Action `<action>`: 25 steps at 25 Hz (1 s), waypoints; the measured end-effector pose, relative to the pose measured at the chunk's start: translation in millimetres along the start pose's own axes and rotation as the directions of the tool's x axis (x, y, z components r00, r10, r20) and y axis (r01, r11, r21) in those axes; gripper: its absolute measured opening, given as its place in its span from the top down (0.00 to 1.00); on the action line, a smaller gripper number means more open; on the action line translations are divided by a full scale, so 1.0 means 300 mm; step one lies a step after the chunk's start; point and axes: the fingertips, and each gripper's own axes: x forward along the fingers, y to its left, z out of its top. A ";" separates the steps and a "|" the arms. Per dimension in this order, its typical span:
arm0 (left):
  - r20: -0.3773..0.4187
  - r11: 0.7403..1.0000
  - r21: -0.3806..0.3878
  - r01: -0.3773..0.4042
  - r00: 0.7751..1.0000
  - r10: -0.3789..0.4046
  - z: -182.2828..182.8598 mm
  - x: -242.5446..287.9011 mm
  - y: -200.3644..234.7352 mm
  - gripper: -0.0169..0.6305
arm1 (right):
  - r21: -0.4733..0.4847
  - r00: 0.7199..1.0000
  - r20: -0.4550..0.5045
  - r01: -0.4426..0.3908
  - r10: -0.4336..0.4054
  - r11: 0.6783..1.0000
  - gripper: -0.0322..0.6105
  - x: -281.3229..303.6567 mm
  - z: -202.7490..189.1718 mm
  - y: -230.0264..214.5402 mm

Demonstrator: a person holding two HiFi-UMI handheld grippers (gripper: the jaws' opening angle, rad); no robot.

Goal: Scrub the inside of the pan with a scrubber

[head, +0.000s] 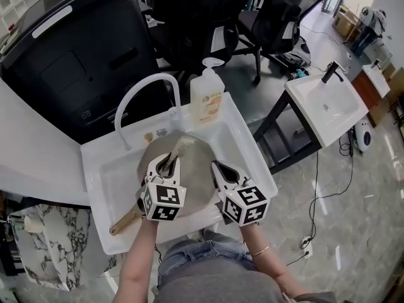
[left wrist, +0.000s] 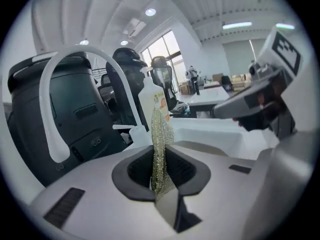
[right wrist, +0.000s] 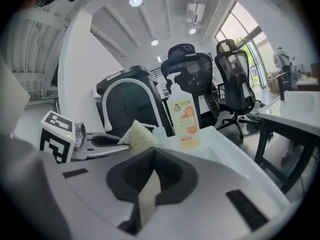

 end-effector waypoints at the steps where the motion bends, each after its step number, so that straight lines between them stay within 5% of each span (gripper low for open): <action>1: 0.024 0.998 -0.052 0.021 1.000 -0.020 0.011 -0.015 -0.007 0.87 | -0.006 1.000 0.006 -0.004 0.004 1.000 0.93 -0.002 0.004 0.008; 11: 0.198 0.936 -0.341 0.085 0.980 -0.017 0.059 -0.175 -0.003 0.87 | -0.098 0.995 0.093 -0.038 0.047 0.994 0.93 -0.037 0.052 0.105; 25: 0.296 0.894 -0.436 0.100 0.954 0.037 0.031 -0.332 0.037 0.87 | -0.188 0.990 0.117 -0.050 0.073 0.981 0.94 -0.072 0.046 0.232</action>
